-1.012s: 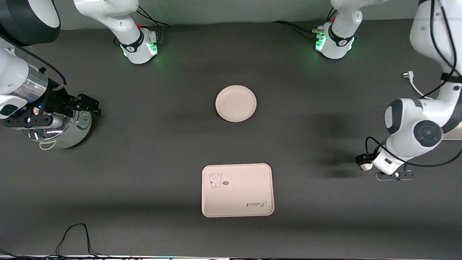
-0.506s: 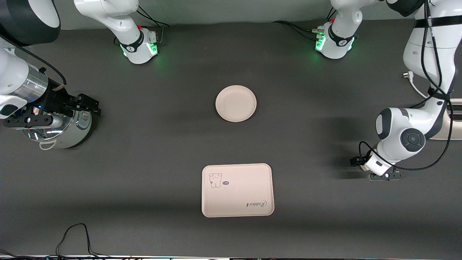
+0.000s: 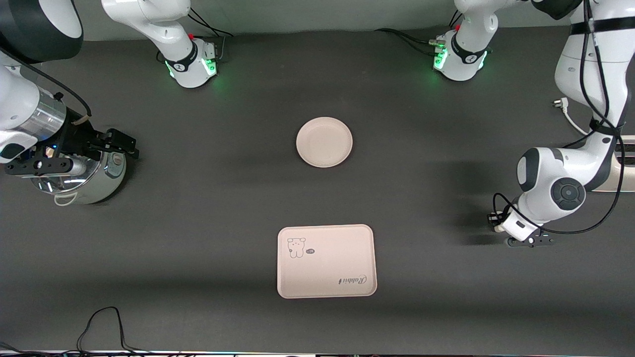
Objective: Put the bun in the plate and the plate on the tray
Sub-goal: 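Grasp the bun with the left gripper and carry it over the plate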
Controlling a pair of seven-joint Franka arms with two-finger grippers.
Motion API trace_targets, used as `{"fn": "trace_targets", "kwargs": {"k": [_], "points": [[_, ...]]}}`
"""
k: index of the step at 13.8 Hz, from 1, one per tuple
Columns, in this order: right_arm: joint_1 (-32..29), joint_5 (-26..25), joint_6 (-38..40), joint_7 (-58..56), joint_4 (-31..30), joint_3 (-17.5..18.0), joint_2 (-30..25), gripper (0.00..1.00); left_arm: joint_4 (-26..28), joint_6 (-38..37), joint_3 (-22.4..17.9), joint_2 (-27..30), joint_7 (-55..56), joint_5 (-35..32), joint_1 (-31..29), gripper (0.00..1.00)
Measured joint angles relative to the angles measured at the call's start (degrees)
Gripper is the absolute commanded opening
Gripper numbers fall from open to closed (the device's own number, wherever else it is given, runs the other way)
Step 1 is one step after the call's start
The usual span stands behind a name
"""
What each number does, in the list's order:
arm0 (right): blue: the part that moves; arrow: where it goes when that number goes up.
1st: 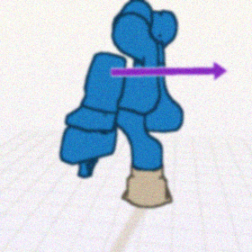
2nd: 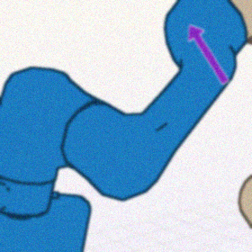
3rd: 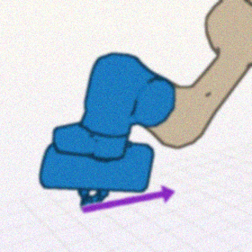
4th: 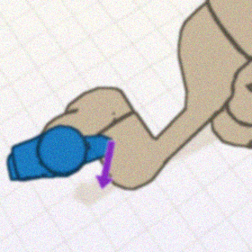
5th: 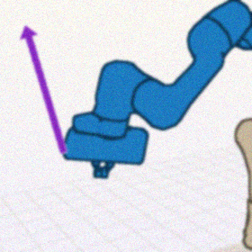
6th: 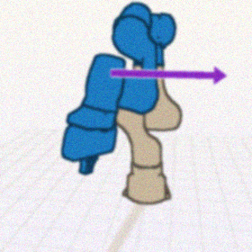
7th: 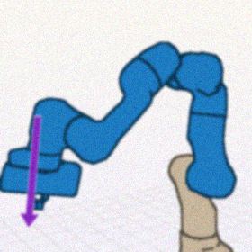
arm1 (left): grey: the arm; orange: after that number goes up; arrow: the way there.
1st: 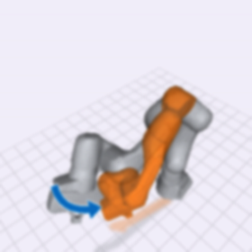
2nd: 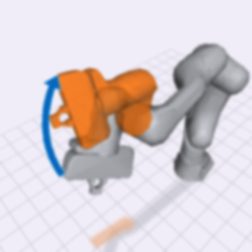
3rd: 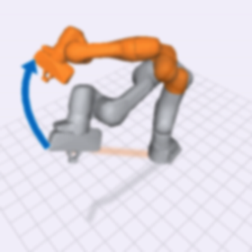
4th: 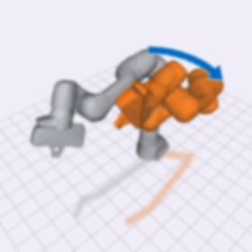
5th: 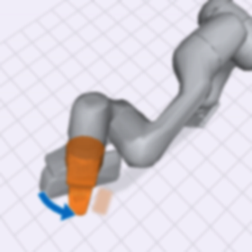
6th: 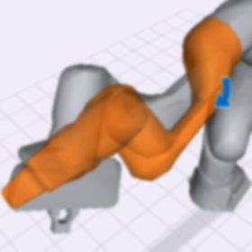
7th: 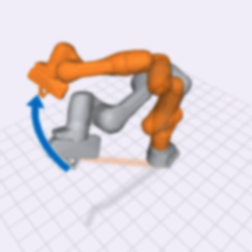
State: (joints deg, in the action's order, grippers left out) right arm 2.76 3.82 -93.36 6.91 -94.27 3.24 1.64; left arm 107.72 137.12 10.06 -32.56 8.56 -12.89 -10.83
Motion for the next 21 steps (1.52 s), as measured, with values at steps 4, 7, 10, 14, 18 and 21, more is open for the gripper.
{"fn": "trace_targets", "kwargs": {"k": [4,7,10,14,18,21], "points": [[0.0,0.0,0.0,0.0,0.0,0.0,0.0,1.00,-2.5,-15.8,13.1,10.0,4.1,8.3,0.5,0.11],[0.0,0.0,0.0,0.0,0.0,0.0,0.0,1.00,-3.0,-18.0,26.3,12.8,20.3,10.5,2.2,0.10],[0.0,0.0,0.0,0.0,0.0,0.0,0.0,1.00,-2.9,-12.6,30.1,10.8,37.9,8.3,14.0,0.10],[0.0,0.0,0.0,0.0,0.0,-0.1,0.0,1.00,-2.4,-0.7,27.2,-1.2,57.8,-5.6,26.0,0.11],[-0.1,0.0,0.0,0.0,0.0,-0.1,0.0,1.00,-3.9,2.3,25.9,-9.6,63.5,-11.5,28.9,0.28],[0.0,0.0,0.0,0.0,0.0,-0.1,0.0,1.00,-5.0,2.1,25.5,-9.9,65.1,-11.6,31.4,0.98]]}}
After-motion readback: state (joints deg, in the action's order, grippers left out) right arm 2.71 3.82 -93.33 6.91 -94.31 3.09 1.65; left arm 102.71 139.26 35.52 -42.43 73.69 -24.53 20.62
